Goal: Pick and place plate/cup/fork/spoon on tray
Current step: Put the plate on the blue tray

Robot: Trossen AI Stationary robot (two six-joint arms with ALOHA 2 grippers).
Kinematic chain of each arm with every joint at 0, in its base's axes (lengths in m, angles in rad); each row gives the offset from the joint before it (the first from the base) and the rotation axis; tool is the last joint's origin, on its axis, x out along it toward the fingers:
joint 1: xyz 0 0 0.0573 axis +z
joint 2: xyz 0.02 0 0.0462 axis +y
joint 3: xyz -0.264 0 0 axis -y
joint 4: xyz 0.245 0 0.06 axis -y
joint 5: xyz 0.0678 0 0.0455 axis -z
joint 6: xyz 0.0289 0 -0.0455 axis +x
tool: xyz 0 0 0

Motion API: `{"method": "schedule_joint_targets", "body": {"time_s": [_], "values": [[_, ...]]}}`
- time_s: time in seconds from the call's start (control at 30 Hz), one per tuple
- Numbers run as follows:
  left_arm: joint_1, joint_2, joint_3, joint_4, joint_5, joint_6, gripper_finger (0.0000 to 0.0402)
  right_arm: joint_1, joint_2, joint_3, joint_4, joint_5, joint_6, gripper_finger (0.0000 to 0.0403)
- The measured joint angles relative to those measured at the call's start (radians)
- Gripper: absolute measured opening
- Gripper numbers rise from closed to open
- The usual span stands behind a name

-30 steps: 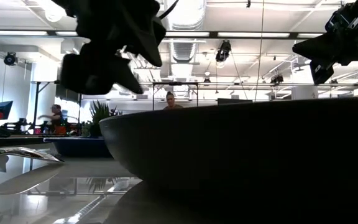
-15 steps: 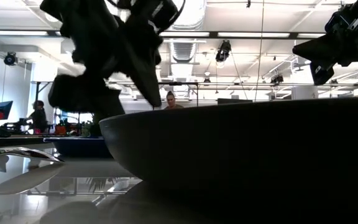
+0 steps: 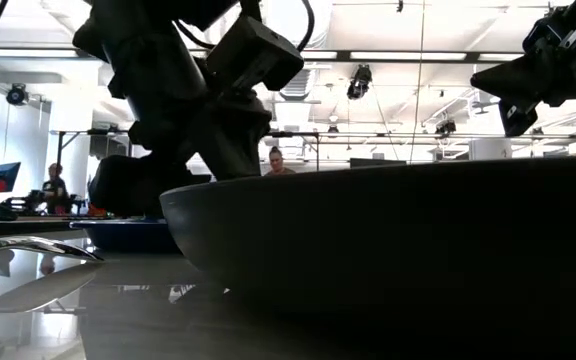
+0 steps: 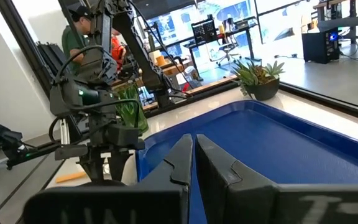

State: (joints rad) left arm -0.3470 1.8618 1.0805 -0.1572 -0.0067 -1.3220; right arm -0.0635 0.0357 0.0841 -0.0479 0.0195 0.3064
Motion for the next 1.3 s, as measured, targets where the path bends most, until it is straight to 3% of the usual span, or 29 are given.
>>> {"method": "schedule_joint_targets", "body": {"time_s": [0.27, 0.57, 0.83, 1.0, 1.3], "values": [[-0.001, 0.0, 0.0, 0.012, -0.022, -0.008, 0.0011, 0.0, 0.0, 0.0, 0.0, 0.0, 0.0, 0.0009], [0.0, -0.016, -0.002, 0.112, -0.028, 0.019, 0.0001, 0.0, 0.0, 0.0, 0.0, 0.0, 0.0, 0.0009], [0.046, -0.141, -0.002, 0.128, -0.071, 0.097, 0.0001, 0.0, -0.001, 0.0, 0.0, 0.0, 0.001, 0.0009], [0.11, -0.258, -0.001, -0.037, -0.158, 0.161, 0.0, 0.0, -0.001, 0.0, 0.001, -0.001, 0.0, 0.0009], [0.247, -0.456, -0.001, -0.495, -0.38, 0.238, 0.0, 0.0, -0.001, 0.0, 0.008, 0.006, 0.0, 0.0009]]}}
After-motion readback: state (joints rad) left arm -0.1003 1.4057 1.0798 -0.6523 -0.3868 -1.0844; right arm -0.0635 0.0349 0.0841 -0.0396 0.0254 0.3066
